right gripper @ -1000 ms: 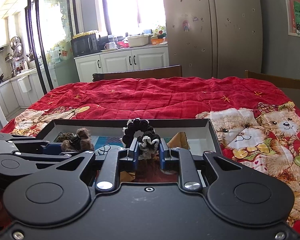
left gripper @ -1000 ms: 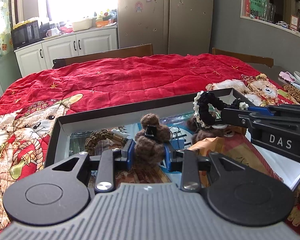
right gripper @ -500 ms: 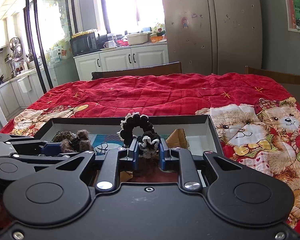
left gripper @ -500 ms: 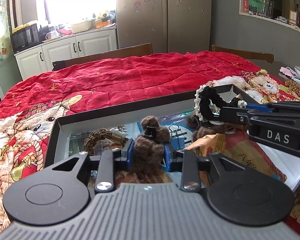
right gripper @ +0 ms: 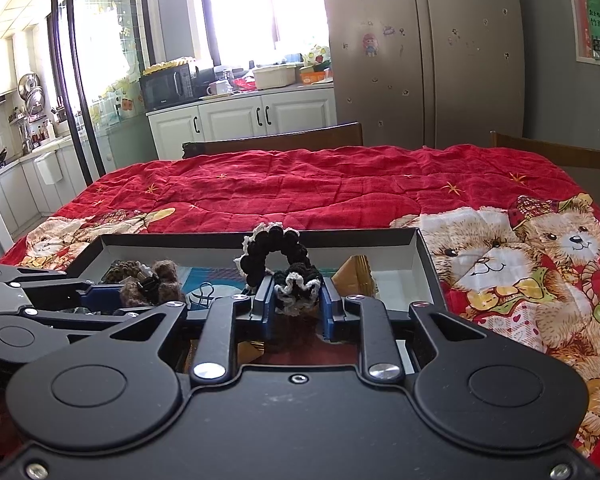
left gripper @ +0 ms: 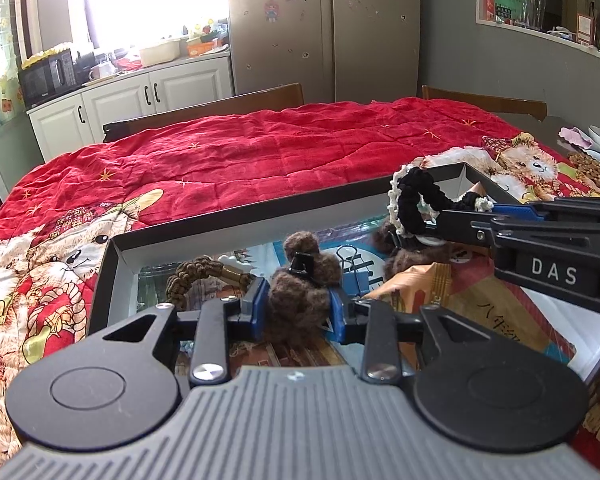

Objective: Organize objects
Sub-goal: 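Lower the left tool's pompom and the right tool's scrunchie into the box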

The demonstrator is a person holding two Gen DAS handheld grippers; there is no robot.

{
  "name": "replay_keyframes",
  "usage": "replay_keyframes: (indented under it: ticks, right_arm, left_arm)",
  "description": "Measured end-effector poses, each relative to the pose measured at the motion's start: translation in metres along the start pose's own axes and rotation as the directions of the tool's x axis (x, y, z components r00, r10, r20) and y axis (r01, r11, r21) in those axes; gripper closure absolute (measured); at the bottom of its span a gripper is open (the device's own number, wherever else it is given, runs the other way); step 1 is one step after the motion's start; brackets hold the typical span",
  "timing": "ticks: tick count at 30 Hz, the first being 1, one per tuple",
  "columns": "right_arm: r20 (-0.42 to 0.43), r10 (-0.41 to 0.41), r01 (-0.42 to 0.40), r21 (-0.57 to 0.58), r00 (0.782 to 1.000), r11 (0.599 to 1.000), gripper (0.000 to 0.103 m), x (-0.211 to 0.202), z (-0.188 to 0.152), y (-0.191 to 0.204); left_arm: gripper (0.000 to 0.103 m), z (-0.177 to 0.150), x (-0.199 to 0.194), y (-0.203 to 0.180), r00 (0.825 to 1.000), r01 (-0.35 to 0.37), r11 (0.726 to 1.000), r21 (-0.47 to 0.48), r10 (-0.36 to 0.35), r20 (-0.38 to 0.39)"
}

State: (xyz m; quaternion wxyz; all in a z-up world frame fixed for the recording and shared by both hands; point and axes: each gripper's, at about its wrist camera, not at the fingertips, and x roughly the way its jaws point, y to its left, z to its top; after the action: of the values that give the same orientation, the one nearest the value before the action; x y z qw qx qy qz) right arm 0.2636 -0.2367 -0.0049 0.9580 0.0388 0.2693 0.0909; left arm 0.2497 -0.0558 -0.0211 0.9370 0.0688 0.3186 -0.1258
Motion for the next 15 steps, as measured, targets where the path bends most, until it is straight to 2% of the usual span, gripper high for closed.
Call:
replay_keyframes:
  ticks: [6,8,15]
  right_arm:
    - [0.001,-0.002,0.002,-0.002,1.000,1.000,0.079,0.0002,-0.0002,-0.0001]
    - [0.002,-0.002,0.002,0.001,1.000,1.000,0.079,0.0002,-0.0003,-0.0003]
    - [0.005,-0.008,0.008,0.005,1.000,1.000,0.076,0.0003,-0.0005,-0.0010]
  left_arm:
    - [0.055,-0.0003,0.0003,-0.0004,1.000,0.000,1.000,0.003,0.000,0.000]
    - [0.049,-0.0004,0.0001,-0.0005,1.000,0.000,1.000,0.001,0.000,0.000]
    - [0.042,-0.0003,-0.0008,0.0011,1.000,-0.001,1.000,-0.012,0.001,0.004]
